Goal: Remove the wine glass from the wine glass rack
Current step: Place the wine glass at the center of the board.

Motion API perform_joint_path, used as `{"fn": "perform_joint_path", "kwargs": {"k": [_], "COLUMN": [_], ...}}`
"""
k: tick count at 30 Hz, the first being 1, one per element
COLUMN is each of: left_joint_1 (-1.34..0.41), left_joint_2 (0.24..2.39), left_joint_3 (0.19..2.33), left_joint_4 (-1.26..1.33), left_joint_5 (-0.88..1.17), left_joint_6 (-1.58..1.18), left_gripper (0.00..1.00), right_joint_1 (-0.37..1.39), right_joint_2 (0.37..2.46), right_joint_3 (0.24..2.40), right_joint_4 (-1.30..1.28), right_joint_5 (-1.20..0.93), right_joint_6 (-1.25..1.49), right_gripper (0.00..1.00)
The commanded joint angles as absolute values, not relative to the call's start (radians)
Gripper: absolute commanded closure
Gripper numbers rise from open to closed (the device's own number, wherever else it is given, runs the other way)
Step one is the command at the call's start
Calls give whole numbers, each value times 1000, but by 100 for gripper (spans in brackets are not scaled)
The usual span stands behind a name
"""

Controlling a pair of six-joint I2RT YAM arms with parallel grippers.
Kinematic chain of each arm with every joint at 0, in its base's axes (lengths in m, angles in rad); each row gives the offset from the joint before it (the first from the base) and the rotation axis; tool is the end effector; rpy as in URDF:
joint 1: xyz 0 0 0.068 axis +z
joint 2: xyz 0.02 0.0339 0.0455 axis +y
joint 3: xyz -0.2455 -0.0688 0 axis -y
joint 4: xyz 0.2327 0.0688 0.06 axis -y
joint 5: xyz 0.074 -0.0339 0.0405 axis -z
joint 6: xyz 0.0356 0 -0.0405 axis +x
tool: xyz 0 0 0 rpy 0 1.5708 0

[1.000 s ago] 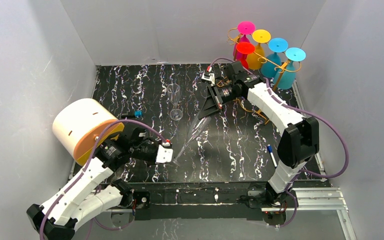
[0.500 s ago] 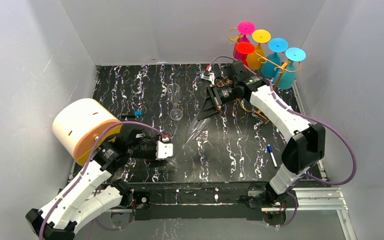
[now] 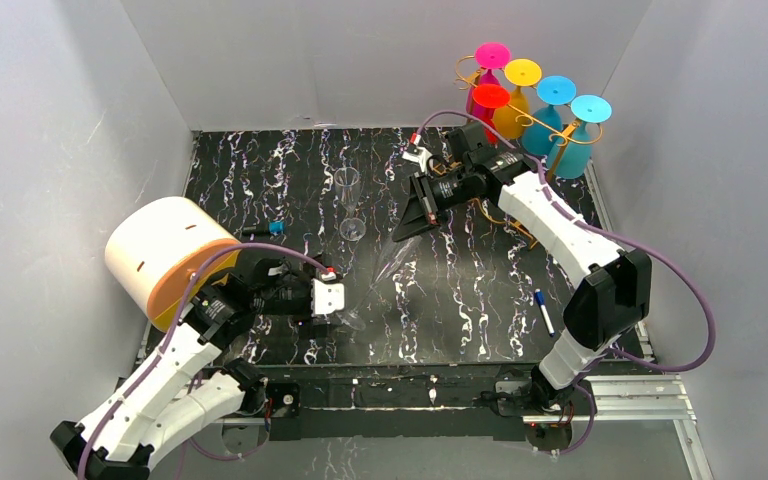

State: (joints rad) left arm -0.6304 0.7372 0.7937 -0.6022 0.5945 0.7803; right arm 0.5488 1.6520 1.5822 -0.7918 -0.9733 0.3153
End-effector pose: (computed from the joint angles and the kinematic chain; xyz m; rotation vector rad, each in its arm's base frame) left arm 0.1140 -0.1079 0.2979 1.5801 1.3168 -0.5338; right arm 0.2726 0.2012 0.3305 -0.7644 2.3846 1.5617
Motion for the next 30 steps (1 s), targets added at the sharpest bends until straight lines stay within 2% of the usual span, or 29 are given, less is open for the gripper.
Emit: {"fn": "perform_joint_path", "kwargs": {"k": [1,5,7,21,30], "left_joint_1": [-626,-626,-626,-625,-626], "left_joint_2": [720,713,709,727,755], "left_joint_3": [813,811,806,793,822], "left_joint_4": [-586,-564,-541,-286,-285], "left_joint_5": [605,576,557,266,-163], "left_joint_6": [777,760,745,263,-108], "left_gripper": [11,8,2,2,2], "right_joint_1": [557,557,555,625,710], "right_joint_2": [1610,1603,1594,1582,1622], "right_joint_3": [1660,1674,1674,1709,1742], "right_joint_4": [-823,-825,-815,-786,-721], "right_joint_5": [-863,-774,-729,-197,39], "right_joint_6": [314,321,328,315,295], "right_gripper": [99,99,99,99,99]}}
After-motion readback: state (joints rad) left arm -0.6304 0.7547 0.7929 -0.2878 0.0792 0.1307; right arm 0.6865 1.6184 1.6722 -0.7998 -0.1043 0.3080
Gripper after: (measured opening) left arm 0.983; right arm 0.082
